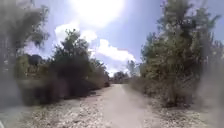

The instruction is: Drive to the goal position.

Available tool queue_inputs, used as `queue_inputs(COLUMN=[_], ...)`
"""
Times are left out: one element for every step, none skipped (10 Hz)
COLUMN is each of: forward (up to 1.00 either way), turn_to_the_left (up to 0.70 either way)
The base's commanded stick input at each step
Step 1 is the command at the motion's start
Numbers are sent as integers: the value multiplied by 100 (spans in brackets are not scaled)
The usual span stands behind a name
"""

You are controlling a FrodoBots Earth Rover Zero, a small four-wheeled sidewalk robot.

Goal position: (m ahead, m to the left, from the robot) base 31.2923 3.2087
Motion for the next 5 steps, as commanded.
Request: queue_inputs(forward=[70, 70, 70, 70, 70], turn_to_the_left=[0, 0, 0, 0, 0])
